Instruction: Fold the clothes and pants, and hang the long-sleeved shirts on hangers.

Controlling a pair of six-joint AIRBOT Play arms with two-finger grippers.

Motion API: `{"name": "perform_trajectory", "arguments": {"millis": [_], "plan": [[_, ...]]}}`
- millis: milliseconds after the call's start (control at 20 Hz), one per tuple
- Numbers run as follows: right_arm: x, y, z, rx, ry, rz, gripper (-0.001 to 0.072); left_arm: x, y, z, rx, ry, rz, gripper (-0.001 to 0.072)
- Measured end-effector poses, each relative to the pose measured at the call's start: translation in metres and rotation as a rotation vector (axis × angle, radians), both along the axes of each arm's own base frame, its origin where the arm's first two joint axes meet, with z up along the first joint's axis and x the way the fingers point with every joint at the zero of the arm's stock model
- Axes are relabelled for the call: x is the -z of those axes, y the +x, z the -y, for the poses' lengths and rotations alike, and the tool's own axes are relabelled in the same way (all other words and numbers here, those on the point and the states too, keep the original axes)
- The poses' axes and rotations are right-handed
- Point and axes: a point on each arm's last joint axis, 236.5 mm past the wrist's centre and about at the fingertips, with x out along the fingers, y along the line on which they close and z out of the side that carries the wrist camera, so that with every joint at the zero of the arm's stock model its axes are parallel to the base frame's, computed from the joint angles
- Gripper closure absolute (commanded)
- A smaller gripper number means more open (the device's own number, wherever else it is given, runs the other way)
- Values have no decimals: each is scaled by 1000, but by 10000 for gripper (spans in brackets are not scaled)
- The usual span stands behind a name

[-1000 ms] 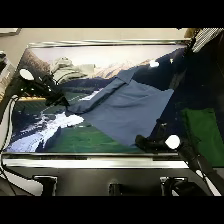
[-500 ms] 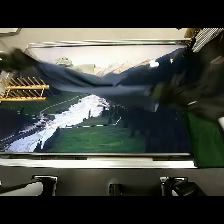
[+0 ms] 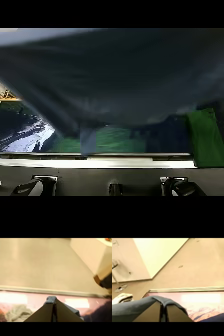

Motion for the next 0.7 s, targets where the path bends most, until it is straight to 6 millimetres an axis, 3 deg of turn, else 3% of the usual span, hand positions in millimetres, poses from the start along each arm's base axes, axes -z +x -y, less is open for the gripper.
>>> {"name": "perform_trajectory", "arguments": {"millis": [150, 250, 350, 500, 700], "plan": [[14, 20, 10, 65, -41, -56, 685, 1, -3, -17, -77, -6, -4, 693], [38, 49, 14, 116, -95, -138, 685, 21, 20, -27, -94, -12, -82, 693], [75, 86, 15, 163, -165, -258, 686, 55, 61, -35, -88, -21, -197, 693], [152, 149, 10, 205, -273, -468, 685, 137, 142, -39, -39, -3, -417, 694], [285, 230, -6, 216, -389, -726, 685, 279, 244, -23, 41, 6, -696, 693]]}}
